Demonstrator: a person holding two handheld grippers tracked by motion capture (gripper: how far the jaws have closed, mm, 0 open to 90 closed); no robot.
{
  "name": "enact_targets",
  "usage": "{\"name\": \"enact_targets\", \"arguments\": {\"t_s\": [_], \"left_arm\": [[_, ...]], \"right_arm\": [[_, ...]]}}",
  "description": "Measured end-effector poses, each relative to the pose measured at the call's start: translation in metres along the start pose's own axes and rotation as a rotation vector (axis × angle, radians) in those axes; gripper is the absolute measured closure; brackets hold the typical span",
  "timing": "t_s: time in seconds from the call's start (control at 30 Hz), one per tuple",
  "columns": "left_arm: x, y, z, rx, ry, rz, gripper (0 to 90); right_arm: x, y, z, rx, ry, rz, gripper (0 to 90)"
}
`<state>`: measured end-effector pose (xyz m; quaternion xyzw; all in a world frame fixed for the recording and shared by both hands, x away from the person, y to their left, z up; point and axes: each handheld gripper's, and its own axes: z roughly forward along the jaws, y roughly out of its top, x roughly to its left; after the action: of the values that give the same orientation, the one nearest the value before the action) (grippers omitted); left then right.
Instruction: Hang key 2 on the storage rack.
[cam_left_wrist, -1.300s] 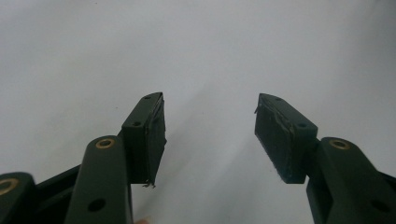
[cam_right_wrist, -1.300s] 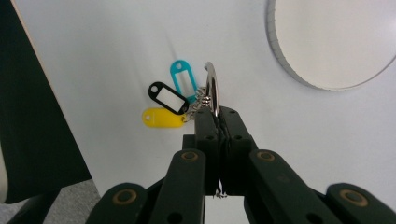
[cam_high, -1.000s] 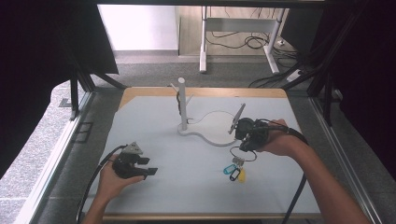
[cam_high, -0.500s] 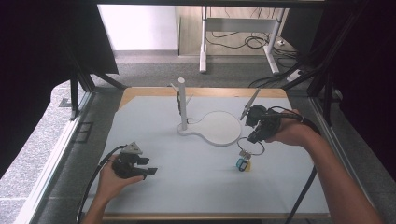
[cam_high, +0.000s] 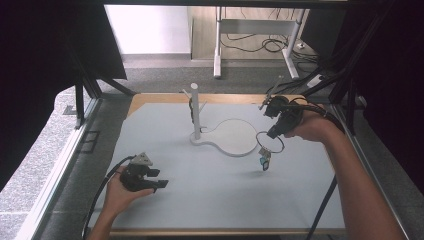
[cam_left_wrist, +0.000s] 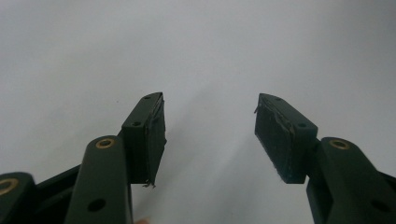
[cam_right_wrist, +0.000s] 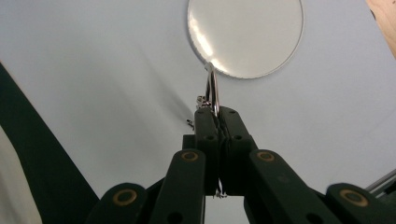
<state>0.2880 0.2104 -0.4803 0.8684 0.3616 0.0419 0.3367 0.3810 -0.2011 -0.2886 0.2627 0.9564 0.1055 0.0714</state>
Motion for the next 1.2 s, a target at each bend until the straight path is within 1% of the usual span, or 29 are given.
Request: {"name": "enact_targets", "arguments": {"t_s": [0.03,0.2,0.27,0.33,0.47,0.53,0.63,0.67,0.7,0.77,0.8,0.83,0.9,0.93,1.0,1.03,1.07,1.2], "left_arm": [[0.000,0.000,0.000,-0.001,0.000,0.001,43.2],[0.000,0.000,0.000,-0.002,0.000,0.005,43.3],[0.000,0.000,-0.001,-0.004,-0.002,0.002,43.4],[0.000,0.000,-0.002,-0.007,-0.006,0.000,43.4],[0.000,0.000,-0.002,-0.015,-0.004,-0.004,43.4],[0.000,0.000,-0.002,-0.012,-0.006,0.001,43.4],[-0.001,-0.001,-0.003,-0.012,-0.006,-0.001,43.4],[-0.001,-0.001,-0.003,-0.012,-0.006,-0.001,43.3],[-0.001,-0.001,-0.003,-0.013,-0.008,-0.007,43.3],[0.000,-0.001,-0.004,-0.020,-0.006,-0.008,43.4],[0.000,-0.001,-0.005,-0.029,-0.010,-0.017,43.3],[0.000,-0.001,-0.005,-0.029,-0.010,-0.017,43.4],[0.001,-0.001,-0.007,-0.029,-0.011,-0.016,43.4],[0.002,-0.001,-0.007,-0.031,-0.011,-0.019,43.3],[0.003,-0.001,-0.007,-0.034,-0.012,-0.022,43.4],[0.003,-0.001,-0.007,-0.034,-0.012,-0.022,43.4],[0.003,-0.001,-0.008,-0.034,-0.012,-0.023,43.4],[0.004,-0.001,-0.007,-0.034,-0.016,-0.020,43.3]], "right_arm": [[-0.002,0.002,0.000,0.001,0.000,0.011,87.9],[-0.007,0.008,0.002,-0.001,-0.001,0.033,87.9],[-0.010,0.014,0.002,-0.006,-0.001,0.042,87.9],[-0.011,0.016,0.002,-0.007,-0.003,0.045,87.9],[-0.011,0.028,0.001,0.002,-0.011,0.036,87.9],[-0.012,0.034,0.000,0.001,-0.016,0.031,88.0],[-0.015,0.042,-0.003,-0.005,-0.017,0.040,88.0],[-0.015,0.042,-0.003,-0.005,-0.017,0.040,88.0],[-0.016,0.044,-0.003,-0.007,-0.023,0.043,88.0],[-0.018,0.053,-0.004,-0.003,-0.024,0.046,87.9],[-0.019,0.055,-0.004,-0.007,-0.021,0.048,87.9],[-0.019,0.055,-0.004,-0.007,-0.021,0.048,87.9],[-0.020,0.061,-0.003,-0.016,-0.020,0.048,88.0],[-0.022,0.067,-0.002,-0.025,-0.019,0.043,87.9],[-0.024,0.072,-0.002,-0.034,-0.012,0.044,88.0],[-0.024,0.072,-0.002,-0.034,-0.012,0.044,88.0],[-0.025,0.078,-0.001,-0.037,-0.012,0.043,87.9],[-0.029,0.087,-0.001,-0.050,-0.016,0.039,88.0]]}}
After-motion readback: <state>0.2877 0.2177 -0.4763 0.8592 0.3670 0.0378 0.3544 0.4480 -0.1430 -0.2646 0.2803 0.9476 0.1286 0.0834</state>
